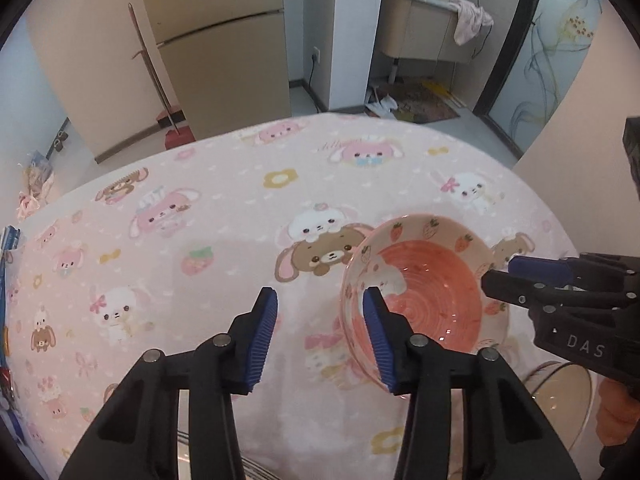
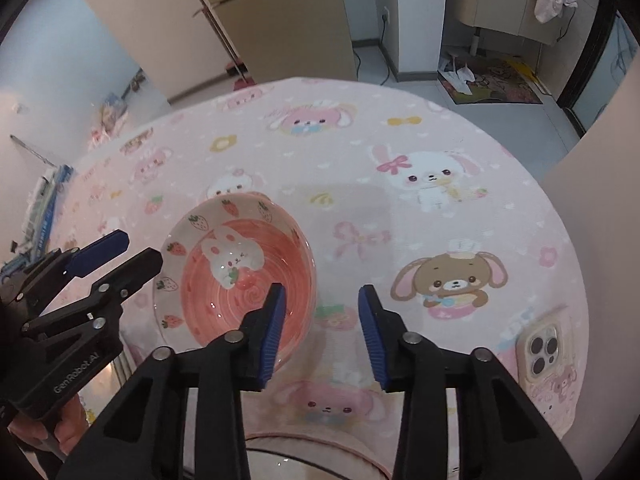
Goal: Organize plates and bowls
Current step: 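Close both grippers on the pink bowl rim and lift it, then carry the pink bowl with both grippers toward the white bowl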
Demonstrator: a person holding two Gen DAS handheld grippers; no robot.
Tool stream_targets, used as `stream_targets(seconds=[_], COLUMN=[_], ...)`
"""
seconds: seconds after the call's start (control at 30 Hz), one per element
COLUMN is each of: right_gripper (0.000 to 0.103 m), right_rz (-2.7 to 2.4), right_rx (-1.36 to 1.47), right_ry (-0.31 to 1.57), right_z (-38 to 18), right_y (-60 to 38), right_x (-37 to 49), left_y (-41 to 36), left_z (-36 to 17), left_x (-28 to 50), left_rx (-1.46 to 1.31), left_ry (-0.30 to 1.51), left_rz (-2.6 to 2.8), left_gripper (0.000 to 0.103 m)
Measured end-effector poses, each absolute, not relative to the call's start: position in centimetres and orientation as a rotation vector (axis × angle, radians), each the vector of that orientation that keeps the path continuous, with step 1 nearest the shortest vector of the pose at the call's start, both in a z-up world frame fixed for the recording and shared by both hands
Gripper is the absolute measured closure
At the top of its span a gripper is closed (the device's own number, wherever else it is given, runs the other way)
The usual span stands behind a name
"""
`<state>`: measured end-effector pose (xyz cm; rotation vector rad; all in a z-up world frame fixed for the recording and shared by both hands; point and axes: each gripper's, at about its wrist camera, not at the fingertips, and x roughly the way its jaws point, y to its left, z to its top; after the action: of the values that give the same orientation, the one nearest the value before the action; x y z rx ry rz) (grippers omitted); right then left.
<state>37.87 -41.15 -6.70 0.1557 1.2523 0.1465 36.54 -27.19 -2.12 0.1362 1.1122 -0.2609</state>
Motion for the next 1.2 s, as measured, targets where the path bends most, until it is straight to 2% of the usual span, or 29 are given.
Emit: stream_targets(seconds=[0.13, 0.23, 0.33, 0.4, 0.47, 0.8, 1.2], right_gripper=[0.079, 0.086, 0.089, 0.094, 0.094, 0.097, 0.097], right_rz=[0.111, 0.123, 0.137, 0.136, 0.139, 0.130, 0.143], right_rx=[0.140, 0.139, 0.153, 0.162, 0.182, 0.246, 0.224], right_ry=[1.299, 1.333, 1.377, 1.404, 1.403, 1.368, 1.296], right_z=[-7.4, -8.1, -9.2, -10.0, -10.3, -8.9, -4.3], right_y=[-40.7, -40.2, -39.8, -39.7, -39.7, -40.7, -40.1], right_x=[38.6, 39.2, 39.7, 39.9, 40.0, 39.5, 38.3], left_y=[-27.3, -27.4, -27.4, -27.5, -27.5, -27.0, -26.6], left_z=[-3.7, -4.7, -5.9, -6.5, -6.9, -5.8, -0.4], left_x=[37.5, 38.2, 38.8, 39.0, 39.1, 38.7, 36.9], left_rx=[0.083, 0.044, 0.024, 0.006, -0.013, -0.046, -0.046], left_ry=[1.184, 1.227, 1.267, 1.285, 1.295, 1.300, 1.225], left_rz=[-0.309, -0.347, -0.350, -0.368, -0.387, -0.412, -0.408], left_gripper=[0.069, 0.083, 0.083, 0.086, 0.092, 0.094, 0.094])
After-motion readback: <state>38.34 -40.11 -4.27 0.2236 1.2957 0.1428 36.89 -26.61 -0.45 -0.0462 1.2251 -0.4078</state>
